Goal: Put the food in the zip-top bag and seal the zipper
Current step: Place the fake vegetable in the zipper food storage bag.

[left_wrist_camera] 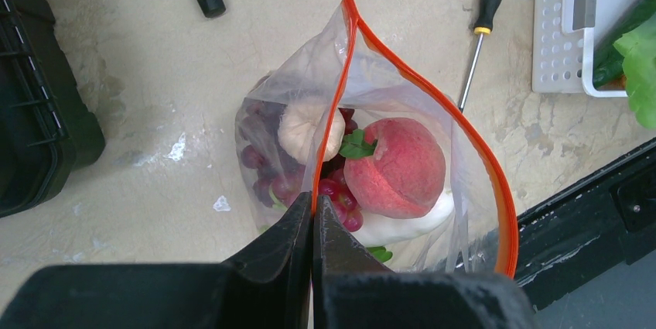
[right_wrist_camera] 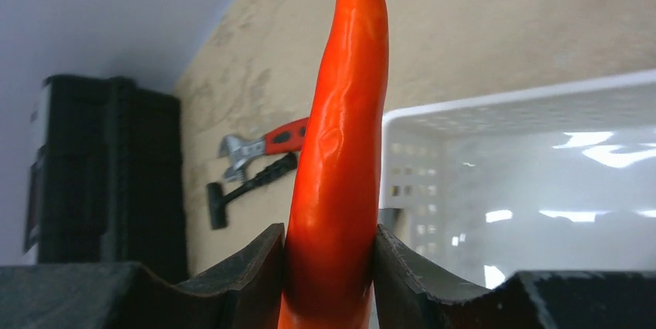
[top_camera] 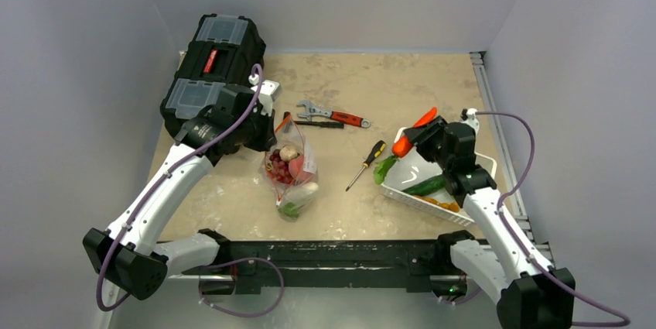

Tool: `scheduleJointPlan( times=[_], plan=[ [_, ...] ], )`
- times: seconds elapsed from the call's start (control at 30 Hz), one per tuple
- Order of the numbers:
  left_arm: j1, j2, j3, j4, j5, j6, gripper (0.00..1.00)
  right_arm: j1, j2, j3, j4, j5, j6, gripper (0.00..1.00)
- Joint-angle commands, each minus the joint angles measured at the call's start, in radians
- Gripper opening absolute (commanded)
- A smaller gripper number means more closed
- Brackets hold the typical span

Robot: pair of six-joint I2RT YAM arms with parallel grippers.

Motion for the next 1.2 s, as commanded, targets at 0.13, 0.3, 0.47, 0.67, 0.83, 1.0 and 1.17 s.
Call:
scheduleJointPlan(
  times=[0.13, 0.3, 0.47, 0.67, 0.83, 1.0, 1.17],
  plan=[
    [0.005, 0.001, 0.013, 0.007, 0.007, 0.014, 0.0, 0.27, 0.074, 0.123, 0.393, -0.141, -0.129, 0.0],
    [0.006, -0.001, 0.013, 0.006, 0.007, 0.014, 0.0, 0.49, 0.161, 0.206, 0.517, -0.093, -0.19, 0.0],
    [0.005, -0.002, 0.015, 0.004, 0.005, 0.014, 0.0, 0.623, 0.22, 0.259, 0.638, -0.053, -0.24, 0.0],
    [0.005, -0.009, 0.015, 0.004, 0.002, 0.014, 0.0, 0.78, 0.295, 0.303, 0.764, 0.083, -0.321, 0.0],
    [0.005, -0.008, 0.013, 0.005, 0.001, 0.014, 0.0, 0.907, 0.375, 0.34, 0.864, 0.264, -0.419, 0.0],
    [0.005, -0.008, 0.013, 0.005, 0.0, 0.014, 0.0, 1.018, 0.456, 0.374, 0.956, 0.425, -0.577, 0.0],
    [0.006, -0.008, 0.013, 0.006, 0.0, 0.015, 0.0, 1.062, 0.515, 0.364, 1.076, 0.576, -0.666, 0.0]
  ],
)
